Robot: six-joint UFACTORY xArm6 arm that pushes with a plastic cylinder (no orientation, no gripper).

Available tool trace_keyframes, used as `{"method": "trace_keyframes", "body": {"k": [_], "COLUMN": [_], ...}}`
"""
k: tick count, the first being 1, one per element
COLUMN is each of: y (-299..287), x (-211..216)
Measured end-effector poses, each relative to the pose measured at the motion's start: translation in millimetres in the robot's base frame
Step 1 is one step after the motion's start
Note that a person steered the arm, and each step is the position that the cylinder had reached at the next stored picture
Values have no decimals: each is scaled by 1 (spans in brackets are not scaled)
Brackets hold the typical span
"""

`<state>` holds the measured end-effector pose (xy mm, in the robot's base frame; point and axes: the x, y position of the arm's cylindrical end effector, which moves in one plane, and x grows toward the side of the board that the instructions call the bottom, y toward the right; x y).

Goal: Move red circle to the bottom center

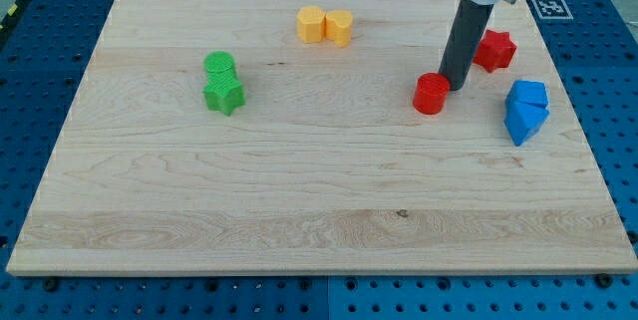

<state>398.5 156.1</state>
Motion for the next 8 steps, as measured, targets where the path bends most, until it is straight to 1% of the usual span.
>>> {"method": "trace_keyframes", "body": {"k": [3, 4, 6, 7, 8], "y": [-6, -22, -22, -22, -22], "x": [0, 0, 22, 23, 34]}}
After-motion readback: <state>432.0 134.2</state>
